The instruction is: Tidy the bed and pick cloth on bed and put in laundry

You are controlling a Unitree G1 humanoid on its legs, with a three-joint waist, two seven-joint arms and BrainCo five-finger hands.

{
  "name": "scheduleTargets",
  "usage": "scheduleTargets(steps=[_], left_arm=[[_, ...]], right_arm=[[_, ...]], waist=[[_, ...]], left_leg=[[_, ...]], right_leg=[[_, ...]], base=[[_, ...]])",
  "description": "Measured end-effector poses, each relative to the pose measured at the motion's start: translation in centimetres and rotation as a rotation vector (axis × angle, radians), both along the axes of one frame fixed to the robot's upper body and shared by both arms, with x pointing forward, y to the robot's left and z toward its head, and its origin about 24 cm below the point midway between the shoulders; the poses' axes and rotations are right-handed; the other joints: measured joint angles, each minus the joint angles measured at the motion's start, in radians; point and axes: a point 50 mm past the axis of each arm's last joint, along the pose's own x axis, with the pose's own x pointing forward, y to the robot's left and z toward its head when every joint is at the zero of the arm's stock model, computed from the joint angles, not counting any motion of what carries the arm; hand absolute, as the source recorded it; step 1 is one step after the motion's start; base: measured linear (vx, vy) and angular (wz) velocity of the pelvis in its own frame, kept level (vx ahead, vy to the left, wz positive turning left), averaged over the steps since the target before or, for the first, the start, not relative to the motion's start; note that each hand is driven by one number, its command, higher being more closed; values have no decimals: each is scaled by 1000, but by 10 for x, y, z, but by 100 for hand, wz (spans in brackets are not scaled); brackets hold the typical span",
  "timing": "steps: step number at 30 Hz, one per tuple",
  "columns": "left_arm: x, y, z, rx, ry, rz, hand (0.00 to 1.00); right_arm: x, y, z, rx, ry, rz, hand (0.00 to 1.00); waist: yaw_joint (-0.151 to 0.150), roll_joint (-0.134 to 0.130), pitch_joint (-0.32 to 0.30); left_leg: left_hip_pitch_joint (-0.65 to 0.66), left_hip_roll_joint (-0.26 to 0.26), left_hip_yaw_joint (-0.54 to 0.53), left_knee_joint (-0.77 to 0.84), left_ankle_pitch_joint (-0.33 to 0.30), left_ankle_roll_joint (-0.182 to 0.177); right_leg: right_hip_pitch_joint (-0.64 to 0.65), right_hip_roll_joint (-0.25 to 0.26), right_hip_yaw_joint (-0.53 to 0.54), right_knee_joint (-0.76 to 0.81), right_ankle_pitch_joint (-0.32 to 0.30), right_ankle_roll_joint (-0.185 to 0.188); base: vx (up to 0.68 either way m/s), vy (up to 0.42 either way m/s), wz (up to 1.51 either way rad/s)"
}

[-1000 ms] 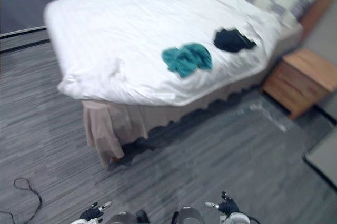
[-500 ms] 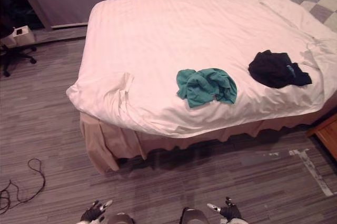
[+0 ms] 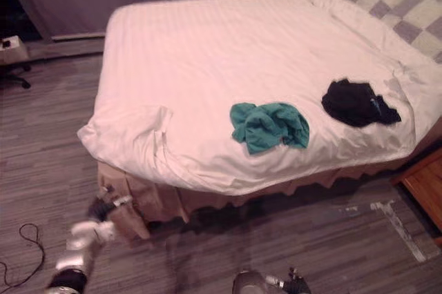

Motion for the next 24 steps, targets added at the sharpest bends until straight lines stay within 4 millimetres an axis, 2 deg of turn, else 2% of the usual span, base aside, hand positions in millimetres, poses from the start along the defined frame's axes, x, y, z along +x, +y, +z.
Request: scheduleTargets(steps=[2, 5, 7, 8, 9, 12, 13, 15, 19, 20, 22, 24], left_arm=[[-1, 7, 36, 104, -111, -4, 0], [8, 2, 72, 242, -192, -80, 0], [17, -5, 84, 284, -211, -125, 0], [33, -16, 96, 332, -211, -181, 0], [39, -21, 101, 350, -210, -199, 0], [77, -46, 132, 428, -207, -259, 0], [82, -49, 136, 437, -201, -259, 0], [105, -61, 161, 505, -171, -257, 0], [124, -70, 191, 611, -117, -227, 0], [129, -74, 200, 641, -100, -221, 100], [136, -77, 212, 664, -69, -200, 100], [139, -75, 219, 670, -31, -167, 100]], right_arm=[[-8, -2, 0, -16, 18, -8, 0], [-9, -2, 1, -36, 27, 20, 0], [-7, -3, 2, -40, 14, 22, 0], [0, -3, 4, -44, -11, 32, 0], [4, -2, 5, -44, -23, 36, 0], [43, 1, 18, -50, -160, 57, 0], [49, 1, 21, -55, -188, 62, 0], [80, 4, 38, -75, -308, 99, 0], [109, 9, 59, -85, -444, 132, 0], [115, 11, 64, -90, -472, 143, 0], [125, 13, 73, -100, -520, 179, 0], [130, 10, 78, -100, -547, 178, 0]], waist=[[0, 11, -9], [0, 12, -33], [3, 13, -30], [17, 11, -25], [19, 5, -21], [19, -12, 54], [15, -15, 66], [-8, -20, 133], [-19, -32, 193], [-21, -36, 213], [-26, -43, 253], [-30, -46, 266]], left_leg=[[18, 12, 17, 0, 0, -1], [6, 16, 24, 0, -2, -4], [-8, 15, 30, 2, -3, -5], [-61, 17, 48, 32, -9, -11], [-83, 18, 50, 42, -11, -11], [-198, 34, 72, 105, -22, -9], [-214, 36, 79, 109, -24, -7], [-276, 68, 136, 152, -9, -7], [-359, 93, 169, 205, -9, -7], [-377, 103, 182, 223, -10, -6], [-409, 122, 191, 254, -11, -5], [-439, 132, 195, 269, -17, -2]], right_leg=[[43, 12, -6, -53, 25, -3], [47, 17, -4, -92, 48, -4], [41, 17, -2, -110, 64, -3], [3, 17, 10, -119, 84, -2], [-14, 15, 14, -120, 92, -3], [-99, 15, 26, -138, 139, -7], [-112, 15, 29, -147, 151, -9], [-164, 22, 38, -173, 192, -17], [-238, 38, 75, -199, 241, -19], [-255, 43, 80, -199, 251, -18], [-280, 54, 86, -198, 272, -16], [-309, 60, 90, -195, 282, -10]], base=[[50, -1, -3], [0, 0, 0], [-76, 27, -10], [-125, 29, -20], [-168, 14, -20], [-175, -35, -11], [-148, -65, -11], [-109, -92, -11], [-75, -79, -28], [-51, -61, -20], [-54, -52, -14], [-82, -43, -10]])
